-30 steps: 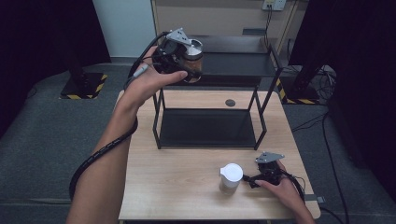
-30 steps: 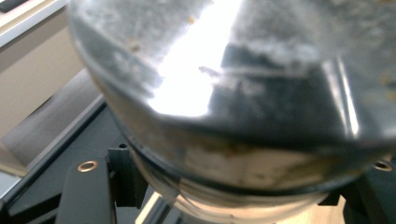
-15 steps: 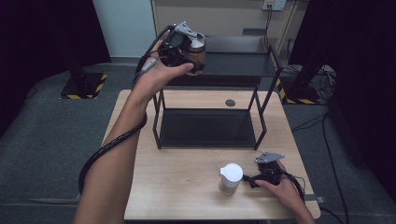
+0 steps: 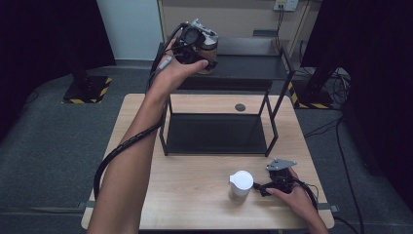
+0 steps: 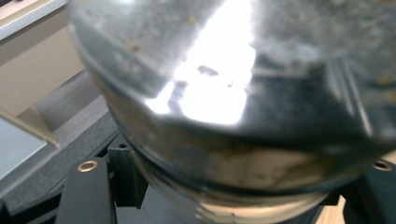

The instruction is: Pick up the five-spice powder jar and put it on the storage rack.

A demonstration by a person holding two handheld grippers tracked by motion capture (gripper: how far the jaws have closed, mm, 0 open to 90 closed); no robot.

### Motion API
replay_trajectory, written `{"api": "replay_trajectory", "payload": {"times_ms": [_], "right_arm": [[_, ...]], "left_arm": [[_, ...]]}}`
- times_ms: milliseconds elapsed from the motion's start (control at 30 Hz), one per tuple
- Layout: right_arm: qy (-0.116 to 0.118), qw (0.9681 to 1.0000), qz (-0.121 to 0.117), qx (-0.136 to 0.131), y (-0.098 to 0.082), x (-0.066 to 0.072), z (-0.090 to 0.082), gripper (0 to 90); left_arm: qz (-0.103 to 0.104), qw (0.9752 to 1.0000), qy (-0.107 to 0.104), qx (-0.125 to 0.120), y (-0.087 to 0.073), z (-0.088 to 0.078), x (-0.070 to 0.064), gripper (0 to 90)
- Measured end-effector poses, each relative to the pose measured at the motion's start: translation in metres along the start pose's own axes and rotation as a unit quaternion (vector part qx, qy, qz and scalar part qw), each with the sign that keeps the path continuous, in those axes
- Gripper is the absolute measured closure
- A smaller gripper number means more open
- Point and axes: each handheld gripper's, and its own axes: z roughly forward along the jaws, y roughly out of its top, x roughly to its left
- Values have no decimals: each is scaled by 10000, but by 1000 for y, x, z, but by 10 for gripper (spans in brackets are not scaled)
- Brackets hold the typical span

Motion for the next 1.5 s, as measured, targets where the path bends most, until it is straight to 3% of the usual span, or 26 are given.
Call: {"api": "replay_trajectory", "payload": {"times_ms": [467,733,867,1133,1333,1500], "right_arm": [[-1,10000,3,-2,0,0,0,28],[-2,10000,1,-2,0,0,0,28],[-3,10000,1,-3,0,0,0,27],[-3,10000,2,-2,0,0,0,27],[-1,10000,0,-1,0,0,0,26],[3,10000,0,2,0,0,0,27]], "left_arm": [[-381,9990,110,216,5,17,6,298],[-505,9985,58,218,2,24,10,297],[-681,9974,-78,229,1,27,17,297],[-806,9964,-218,156,-5,28,25,297],[-766,9968,-191,159,-6,28,24,294],[-858,9962,-127,80,-10,23,19,157]]}}
